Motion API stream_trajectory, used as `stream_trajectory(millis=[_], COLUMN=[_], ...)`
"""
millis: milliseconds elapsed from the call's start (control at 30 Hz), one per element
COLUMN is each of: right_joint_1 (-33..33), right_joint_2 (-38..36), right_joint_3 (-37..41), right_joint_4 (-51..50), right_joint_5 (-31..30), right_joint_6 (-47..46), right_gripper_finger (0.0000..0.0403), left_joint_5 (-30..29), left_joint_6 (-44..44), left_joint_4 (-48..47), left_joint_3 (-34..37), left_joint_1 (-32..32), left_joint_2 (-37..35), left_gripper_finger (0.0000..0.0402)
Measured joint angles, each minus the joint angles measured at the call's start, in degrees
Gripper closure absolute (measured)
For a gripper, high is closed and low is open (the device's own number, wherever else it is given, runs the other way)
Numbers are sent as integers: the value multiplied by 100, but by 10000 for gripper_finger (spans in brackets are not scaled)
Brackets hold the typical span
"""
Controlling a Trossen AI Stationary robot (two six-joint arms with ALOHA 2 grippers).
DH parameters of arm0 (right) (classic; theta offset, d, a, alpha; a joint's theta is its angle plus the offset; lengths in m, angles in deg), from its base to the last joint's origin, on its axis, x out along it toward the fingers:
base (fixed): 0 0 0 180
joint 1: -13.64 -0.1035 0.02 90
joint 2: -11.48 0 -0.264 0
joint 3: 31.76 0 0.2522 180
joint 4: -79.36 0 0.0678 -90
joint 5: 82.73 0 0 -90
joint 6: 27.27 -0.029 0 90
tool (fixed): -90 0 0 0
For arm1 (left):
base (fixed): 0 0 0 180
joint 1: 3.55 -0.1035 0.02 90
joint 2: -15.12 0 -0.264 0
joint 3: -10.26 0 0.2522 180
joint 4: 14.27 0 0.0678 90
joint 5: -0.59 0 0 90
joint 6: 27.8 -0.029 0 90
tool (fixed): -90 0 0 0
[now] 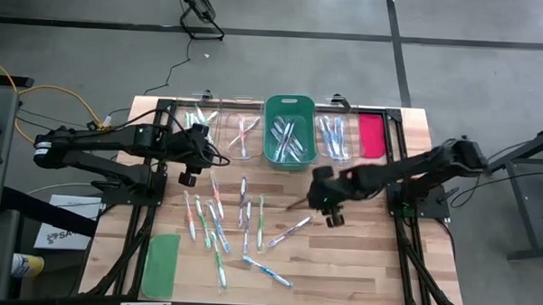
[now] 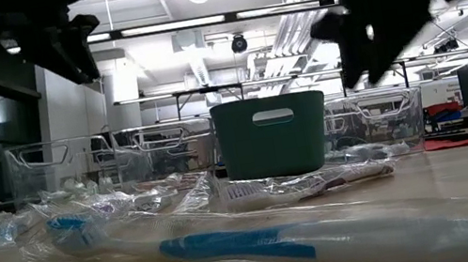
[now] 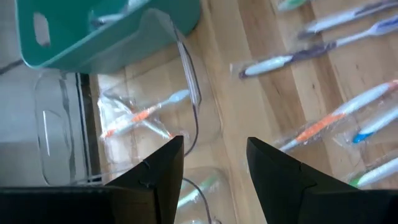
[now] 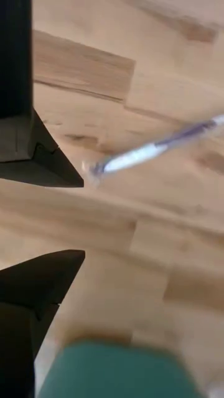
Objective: Pick & Place Toothbrushes
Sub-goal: Put the purple toothbrush into the green bin
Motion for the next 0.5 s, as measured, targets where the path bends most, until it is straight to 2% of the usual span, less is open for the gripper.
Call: stream_trajectory(millis=[100, 267, 400, 500], right_joint_1=[-246, -542, -650, -648], right_joint_2=[515, 1287, 1646, 1769], right_joint_3=[61, 58, 58, 51], right_joint_4=[321, 929, 1316, 1362], right_joint_5=[-42, -135, -156, -240], right_joint_6=[25, 346, 488, 488], right_gripper_finger=[238, 239, 239, 239], left_joint_5=[19, 515, 988, 1049], left_joint_6=[-90, -126, -74, 19], left_joint_4=[270, 993, 1664, 1842], left_joint_3=[93, 600, 1069, 1339], left_joint_1=[2, 0, 2, 2], left_joint_2=[-202, -880, -1487, -1860], left_gripper_finger=[232, 232, 232, 232])
